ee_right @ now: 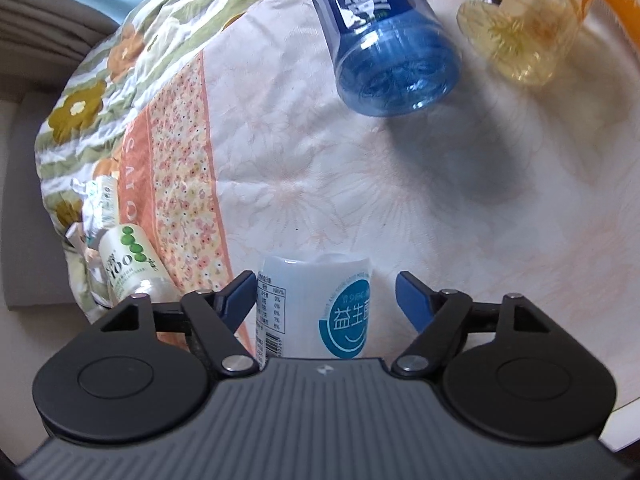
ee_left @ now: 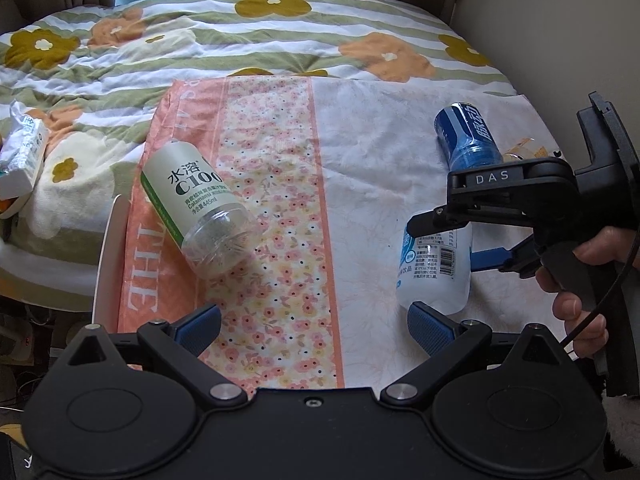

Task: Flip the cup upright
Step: 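Bring the right gripper to the white cup and close on it, then rotate the white cup opening-up with the right gripper, lower it, open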

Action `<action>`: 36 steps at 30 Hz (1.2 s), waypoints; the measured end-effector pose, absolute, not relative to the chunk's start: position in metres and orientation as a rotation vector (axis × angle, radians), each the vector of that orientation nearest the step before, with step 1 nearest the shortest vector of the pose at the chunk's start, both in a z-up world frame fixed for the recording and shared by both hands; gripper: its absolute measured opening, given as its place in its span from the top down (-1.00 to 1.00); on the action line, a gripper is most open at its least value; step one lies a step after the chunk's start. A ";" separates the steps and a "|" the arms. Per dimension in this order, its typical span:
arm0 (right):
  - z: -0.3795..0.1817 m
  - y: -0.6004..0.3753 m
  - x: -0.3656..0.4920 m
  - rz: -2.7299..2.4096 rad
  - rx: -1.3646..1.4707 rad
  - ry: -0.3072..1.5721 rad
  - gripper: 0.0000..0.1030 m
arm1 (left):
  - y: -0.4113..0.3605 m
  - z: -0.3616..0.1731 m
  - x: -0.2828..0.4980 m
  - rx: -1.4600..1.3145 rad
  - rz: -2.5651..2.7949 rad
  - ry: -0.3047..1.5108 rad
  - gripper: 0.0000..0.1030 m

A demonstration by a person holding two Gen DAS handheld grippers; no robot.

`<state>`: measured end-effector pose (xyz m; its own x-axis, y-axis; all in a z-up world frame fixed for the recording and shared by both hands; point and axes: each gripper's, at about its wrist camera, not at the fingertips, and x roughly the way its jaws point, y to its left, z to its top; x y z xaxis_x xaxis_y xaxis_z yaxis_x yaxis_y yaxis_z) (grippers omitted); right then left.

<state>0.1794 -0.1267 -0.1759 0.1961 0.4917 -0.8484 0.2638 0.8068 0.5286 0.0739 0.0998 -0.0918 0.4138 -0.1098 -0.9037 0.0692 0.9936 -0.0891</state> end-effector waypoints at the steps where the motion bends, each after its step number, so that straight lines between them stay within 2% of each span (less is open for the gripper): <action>1: -0.177 -0.127 0.179 0.180 0.679 1.395 -0.56 | 0.101 -0.092 0.074 -0.041 -0.113 1.141 -0.97; 2: -0.178 -0.127 0.179 0.186 0.693 1.395 -0.45 | 0.102 -0.093 0.074 -0.043 -0.112 1.143 -0.97; 12: -0.162 -0.125 0.175 0.214 0.672 1.321 -0.36 | 0.106 -0.093 0.072 -0.042 -0.110 1.144 -0.97; 20: -0.117 -0.101 0.153 0.301 0.282 1.019 -0.36 | 0.100 -0.092 0.072 -0.037 -0.128 1.139 -0.97; 26: -0.134 -0.081 0.139 0.356 0.104 0.877 -0.36 | 0.093 -0.099 0.073 -0.012 -0.141 1.159 -0.97; 36: -0.146 -0.079 0.114 0.424 -0.018 0.782 -0.39 | 0.091 -0.105 0.072 0.001 -0.136 1.176 -0.97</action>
<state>0.1142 -0.0789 -0.1457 0.6299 0.3632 -0.6865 -0.3766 0.9159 0.1390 0.0717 0.0908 -0.1055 0.3772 -0.1055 -0.9201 0.1069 0.9918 -0.0699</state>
